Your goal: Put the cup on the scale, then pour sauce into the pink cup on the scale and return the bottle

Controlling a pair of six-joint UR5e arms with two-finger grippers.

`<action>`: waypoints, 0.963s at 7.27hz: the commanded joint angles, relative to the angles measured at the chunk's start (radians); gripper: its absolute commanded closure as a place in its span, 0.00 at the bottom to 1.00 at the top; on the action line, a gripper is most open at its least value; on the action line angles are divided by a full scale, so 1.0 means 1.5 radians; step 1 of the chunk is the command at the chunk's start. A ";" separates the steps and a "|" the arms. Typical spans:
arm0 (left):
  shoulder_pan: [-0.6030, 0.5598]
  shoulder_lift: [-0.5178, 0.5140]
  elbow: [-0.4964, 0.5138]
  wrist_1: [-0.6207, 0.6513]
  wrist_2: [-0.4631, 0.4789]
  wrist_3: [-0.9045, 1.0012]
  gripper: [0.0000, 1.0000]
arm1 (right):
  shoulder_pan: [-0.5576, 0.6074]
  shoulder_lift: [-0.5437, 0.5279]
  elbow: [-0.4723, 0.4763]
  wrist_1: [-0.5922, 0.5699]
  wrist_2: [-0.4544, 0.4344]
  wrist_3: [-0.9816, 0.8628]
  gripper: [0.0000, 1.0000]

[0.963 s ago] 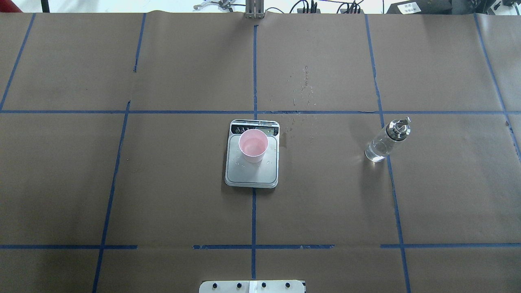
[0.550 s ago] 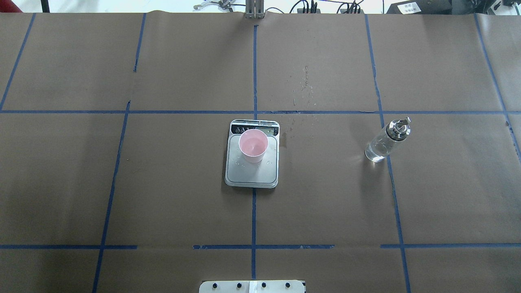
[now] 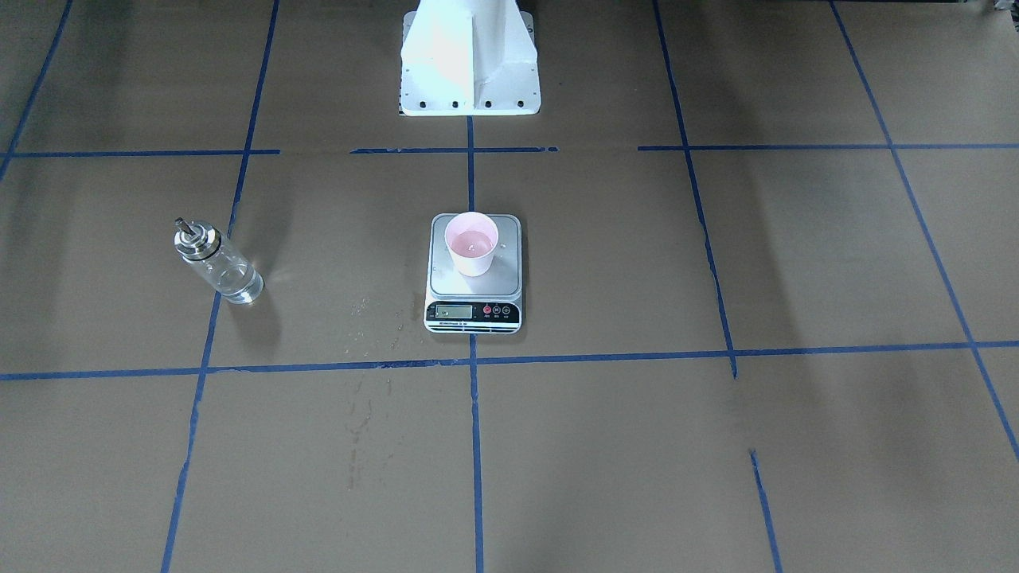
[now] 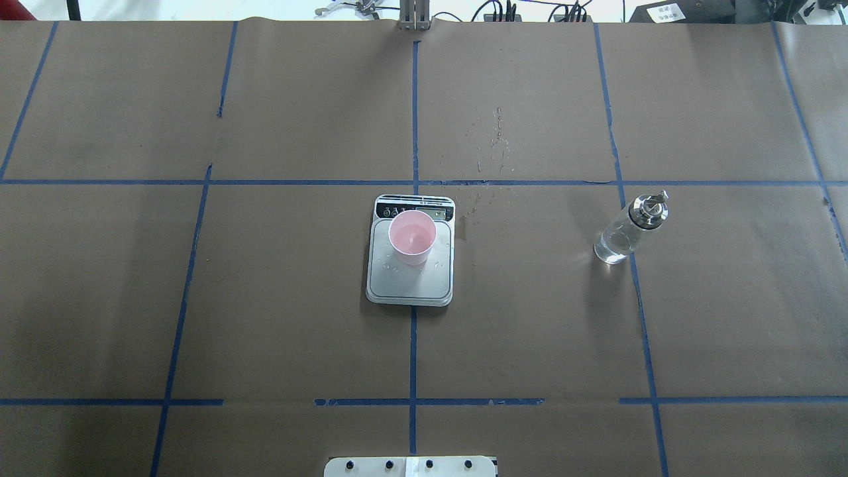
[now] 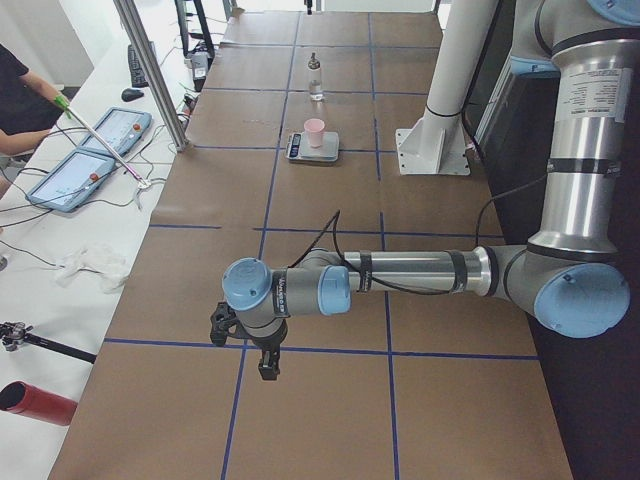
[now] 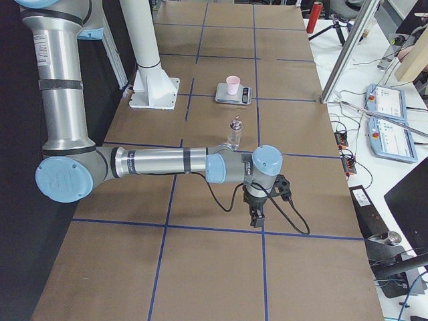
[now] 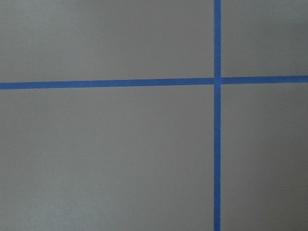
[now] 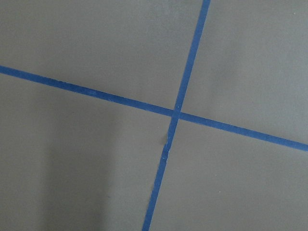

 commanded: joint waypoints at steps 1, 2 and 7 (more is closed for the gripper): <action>0.000 -0.001 -0.023 0.021 -0.016 0.001 0.00 | -0.001 0.000 -0.003 0.001 0.005 0.001 0.00; 0.000 -0.002 -0.023 0.019 -0.016 0.001 0.00 | -0.001 -0.001 -0.008 0.001 0.005 0.001 0.00; 0.000 -0.002 -0.022 0.015 -0.017 0.000 0.00 | -0.002 -0.001 -0.008 0.005 0.017 0.002 0.00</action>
